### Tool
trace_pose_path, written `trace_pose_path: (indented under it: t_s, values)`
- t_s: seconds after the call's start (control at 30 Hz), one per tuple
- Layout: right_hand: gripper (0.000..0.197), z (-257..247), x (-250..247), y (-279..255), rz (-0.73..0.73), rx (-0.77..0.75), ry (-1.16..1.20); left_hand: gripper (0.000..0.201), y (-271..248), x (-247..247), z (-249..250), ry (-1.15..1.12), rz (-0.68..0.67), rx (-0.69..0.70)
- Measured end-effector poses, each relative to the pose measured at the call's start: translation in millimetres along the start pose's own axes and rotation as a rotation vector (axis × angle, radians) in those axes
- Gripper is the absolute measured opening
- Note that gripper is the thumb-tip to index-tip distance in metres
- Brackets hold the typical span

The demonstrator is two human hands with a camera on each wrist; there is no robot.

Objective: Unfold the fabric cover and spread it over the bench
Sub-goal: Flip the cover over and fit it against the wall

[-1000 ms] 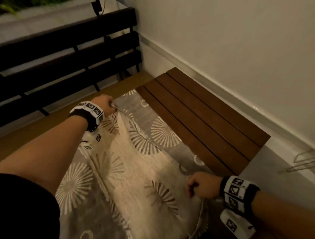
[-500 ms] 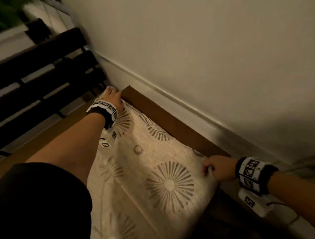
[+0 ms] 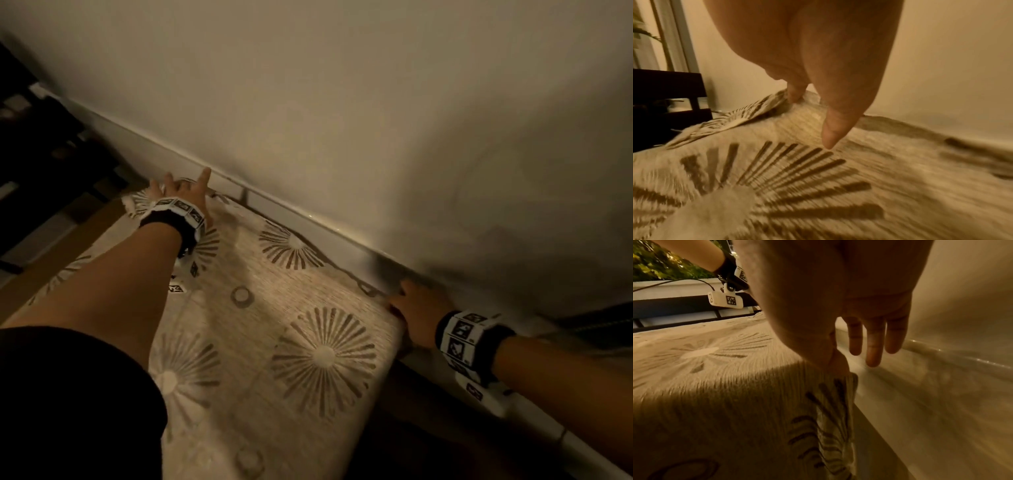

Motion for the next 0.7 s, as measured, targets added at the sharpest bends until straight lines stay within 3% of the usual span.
trace_pose_path:
  t_s: [0.07, 0.17, 0.23, 0.33, 0.5, 0.63, 0.7]
  values:
    - [0.059, -1, 1, 1, -0.03, -0.009, -0.063, 0.091, -8, 4, 12, -0.068, -0.01, 0.003]
    - [0.054, -2, -2, 5, -0.049, -0.03, -0.064, 0.071, -29, 12, 39, -0.206, 0.016, 0.067]
    - [0.044, -5, -7, 9, -0.053, -0.034, 0.193, 0.058, -47, 21, 58, -0.248, -0.016, 0.132]
    - [0.053, -14, -11, 7, -0.192, -0.048, 0.557, 0.067, -76, 42, 71, -0.216, -0.12, 0.168]
    - [0.076, -5, -10, 7, -0.202, -0.058, 0.585, 0.105, -106, 74, 75, -0.181, -0.246, 0.137]
    - [0.057, 16, -5, 18, -0.15, -0.066, 0.534, 0.09, -116, 52, 88, -0.163, -0.193, 0.16]
    - [0.055, 20, -3, 20, -0.156, -0.067, 0.546, 0.089, -134, 32, 125, -0.091, -0.138, 0.324]
Point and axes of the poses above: each hand's wrist, its own y-axis towards the middle knuckle, its own x-axis out of the palm, z = x × y, the point moved 7 cm from there along y, towards the middle knuckle, and after that the axes turned 1 degree about -z, right-handed, at the moved point
